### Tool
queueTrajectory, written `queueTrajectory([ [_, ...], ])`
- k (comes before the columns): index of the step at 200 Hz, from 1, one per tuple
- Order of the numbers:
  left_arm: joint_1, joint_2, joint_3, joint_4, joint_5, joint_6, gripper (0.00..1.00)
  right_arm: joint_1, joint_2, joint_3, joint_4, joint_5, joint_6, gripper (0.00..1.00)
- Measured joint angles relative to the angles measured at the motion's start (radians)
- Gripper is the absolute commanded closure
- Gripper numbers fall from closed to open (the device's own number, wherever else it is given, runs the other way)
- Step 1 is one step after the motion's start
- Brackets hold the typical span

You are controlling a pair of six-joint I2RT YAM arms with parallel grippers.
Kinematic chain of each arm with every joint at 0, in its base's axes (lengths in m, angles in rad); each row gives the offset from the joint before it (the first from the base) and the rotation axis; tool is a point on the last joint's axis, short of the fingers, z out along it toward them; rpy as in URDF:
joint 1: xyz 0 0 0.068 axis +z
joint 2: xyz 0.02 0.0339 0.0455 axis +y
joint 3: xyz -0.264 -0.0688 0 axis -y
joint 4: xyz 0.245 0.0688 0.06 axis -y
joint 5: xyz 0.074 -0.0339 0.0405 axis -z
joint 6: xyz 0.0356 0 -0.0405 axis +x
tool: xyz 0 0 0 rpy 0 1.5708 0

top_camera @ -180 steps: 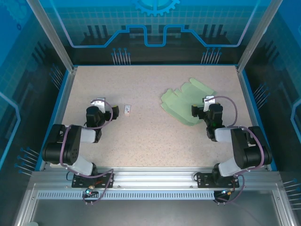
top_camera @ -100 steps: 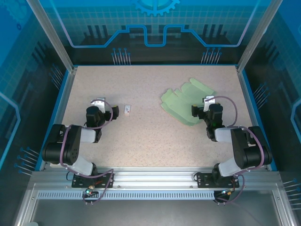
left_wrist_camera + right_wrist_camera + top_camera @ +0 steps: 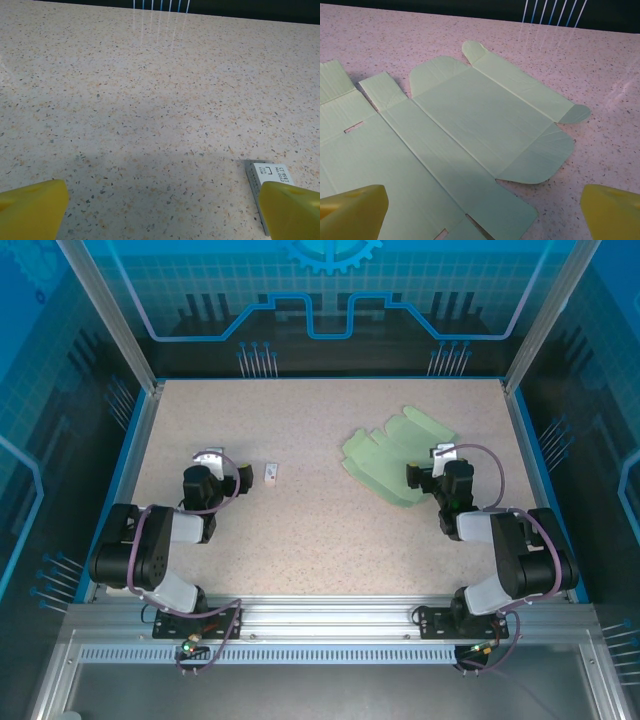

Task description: Fold the paper box

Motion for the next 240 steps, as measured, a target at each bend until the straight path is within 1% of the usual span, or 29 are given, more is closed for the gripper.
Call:
queueTrajectory([
  [68,0.0,0.0,0.0,0.0,0.0,0.0,0.01,0.0,0.0,0.0,0.0,-0.003,0.0,0.0],
  [86,0.0,-0.01,0.001,-0.013,-0.018,-0.004,0.01,0.0,-0.01,0.005,-0.027,0.011,0.0,0.0],
  [96,0.0,-0.035,0.005,-0.046,-0.035,-0.008,0.01,0.0,-0.048,0.026,-0.114,0.028,0.008,0.0],
  [109,0.0,-0.096,0.026,-0.129,-0.064,-0.013,0.01,-0.002,-0.114,0.06,-0.213,0.045,0.034,0.0],
  [126,0.0,-0.198,0.095,-0.278,-0.116,-0.059,0.01,-0.026,-0.222,0.114,-0.328,0.066,0.096,0.0],
  [137,0.001,-0.248,0.153,-0.36,-0.128,-0.09,0.01,-0.044,-0.283,0.158,-0.412,0.086,0.141,0.0],
  [160,0.001,-0.312,0.264,-0.498,-0.079,-0.164,0.01,-0.051,-0.365,0.25,-0.593,0.1,0.214,0.01],
  [178,-0.008,-0.328,0.306,-0.57,-0.026,-0.221,0.02,-0.033,-0.401,0.298,-0.71,0.095,0.239,0.01],
  [197,-0.065,-0.332,0.343,-0.654,0.008,-0.269,0.03,0.021,-0.409,0.337,-0.838,0.091,0.249,0.02],
  [215,-0.167,-0.331,0.371,-0.726,0.027,-0.301,0.04,0.084,-0.387,0.368,-0.948,0.066,0.247,0.05],
  [220,-0.211,-0.329,0.38,-0.742,0.035,-0.311,0.04,0.1,-0.373,0.38,-0.98,0.056,0.247,0.06],
  [240,-0.327,-0.303,0.407,-0.767,0.064,-0.35,0.08,0.112,-0.301,0.422,-1.074,0.008,0.246,0.1],
])
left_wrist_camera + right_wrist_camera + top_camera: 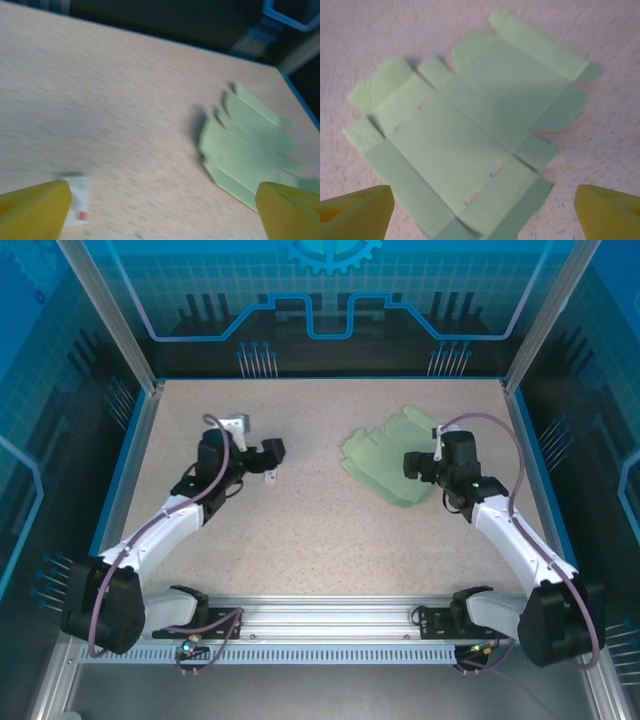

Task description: Fold the paper box

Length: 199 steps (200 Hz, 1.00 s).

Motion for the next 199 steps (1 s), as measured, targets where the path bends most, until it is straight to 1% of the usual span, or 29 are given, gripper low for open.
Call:
queueTrajectory([
  [14,-0.07,0.049,0.026,-0.01,0.018,-0.023,0.09,-0.04,0.047,0.01,-0.042,-0.056,0.006,0.12],
  [33,-0.153,0.123,0.057,-0.027,0.026,-0.037,0.09,-0.14,0.103,0.01,-0.091,-0.127,0.026,0.15],
  [52,-0.205,0.164,0.063,-0.043,0.032,-0.053,0.1,-0.2,0.175,0.016,-0.121,-0.17,0.045,0.19],
  [82,-0.217,0.188,0.063,-0.048,0.032,-0.072,0.11,-0.227,0.298,0.056,-0.123,-0.264,0.092,0.27],
  [114,-0.235,0.191,0.063,-0.043,0.033,-0.089,0.12,-0.27,0.353,0.054,-0.078,-0.356,0.16,0.43],
  [137,-0.248,0.198,0.063,-0.032,0.033,-0.104,0.15,-0.282,0.363,0.048,-0.024,-0.389,0.203,0.55],
  [162,-0.257,0.21,0.063,-0.021,0.033,-0.109,0.17,-0.282,0.369,0.016,0.024,-0.408,0.248,0.58],
  [199,-0.268,0.211,0.063,-0.003,0.032,-0.125,0.18,-0.282,0.375,-0.022,0.059,-0.402,0.293,0.57],
])
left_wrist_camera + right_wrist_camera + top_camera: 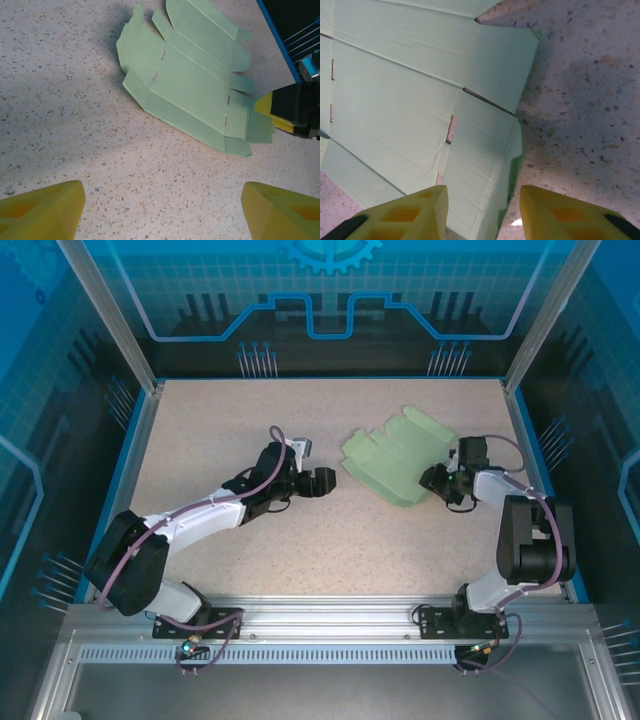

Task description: Fold the paper box

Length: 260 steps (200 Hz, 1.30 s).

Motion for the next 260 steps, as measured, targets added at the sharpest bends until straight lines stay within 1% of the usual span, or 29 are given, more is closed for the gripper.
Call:
queueTrajectory([
  [21,-0.006,0.002,0.0,0.009,0.0,-0.008,0.19,0.001,0.005,-0.012,0.021,0.003,0.015,0.63],
  [25,-0.006,0.003,0.0,0.01,0.0,-0.009,0.2,0.002,0.008,-0.014,0.026,0.003,0.015,0.66],
  [38,-0.008,0.011,0.0,0.018,0.0,-0.013,0.23,0.004,0.019,-0.021,0.045,0.002,0.024,0.74],
  [51,-0.008,0.019,0.0,0.024,0.0,-0.024,0.26,0.008,0.026,-0.03,0.063,-0.002,0.042,0.79],
  [76,-0.008,0.025,0.0,0.036,0.0,-0.055,0.3,0.013,0.013,-0.068,0.113,-0.016,0.095,0.85],
  [96,-0.008,0.025,0.0,0.058,0.0,-0.095,0.31,0.02,-0.052,-0.118,0.167,-0.034,0.177,0.89],
  [116,-0.008,0.029,-0.002,0.104,0.0,-0.149,0.31,0.05,-0.147,-0.169,0.224,-0.032,0.281,0.91],
  [136,-0.008,0.057,-0.002,0.161,0.001,-0.21,0.32,0.112,-0.246,-0.209,0.283,-0.019,0.388,0.91],
  [155,-0.008,0.1,-0.002,0.202,0.005,-0.266,0.34,0.164,-0.306,-0.232,0.32,0.002,0.472,0.91],
  [173,-0.009,0.143,-0.002,0.233,0.01,-0.317,0.34,0.193,-0.347,-0.254,0.355,0.027,0.544,0.92],
  [216,-0.01,0.216,0.003,0.267,0.016,-0.418,0.33,0.247,-0.376,-0.296,0.408,0.088,0.668,0.92],
  [260,-0.017,0.303,0.045,0.283,0.019,-0.502,0.33,0.291,-0.37,-0.315,0.468,0.133,0.748,0.92],
])
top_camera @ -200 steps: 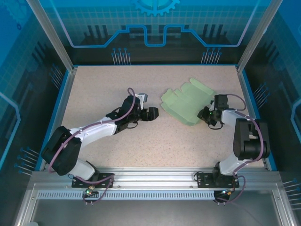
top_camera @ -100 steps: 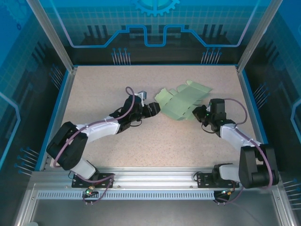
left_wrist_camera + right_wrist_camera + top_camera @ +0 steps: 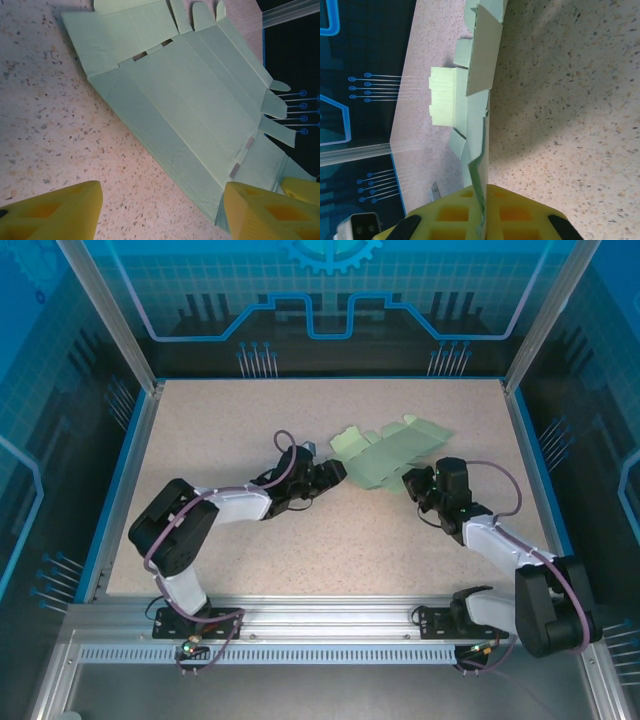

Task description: Fold the paper box

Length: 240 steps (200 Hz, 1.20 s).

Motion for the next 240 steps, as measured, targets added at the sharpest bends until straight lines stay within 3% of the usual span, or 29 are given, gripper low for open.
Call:
queueTrajectory([
  [67,-0.022,0.098,0.068,0.019,-0.001,-0.092,0.34,0.054,0.077,0.0,0.084,0.021,0.061,0.92],
  [110,-0.023,0.133,0.072,0.043,-0.008,-0.147,0.4,0.064,0.097,0.0,0.12,0.022,0.08,0.92],
  [198,-0.024,0.193,0.07,0.135,-0.035,-0.203,0.72,0.082,0.117,0.0,0.151,0.029,0.088,0.92],
  [240,-0.024,0.2,0.07,0.17,-0.048,-0.212,0.83,0.084,0.116,0.0,0.143,0.045,0.087,0.92],
])
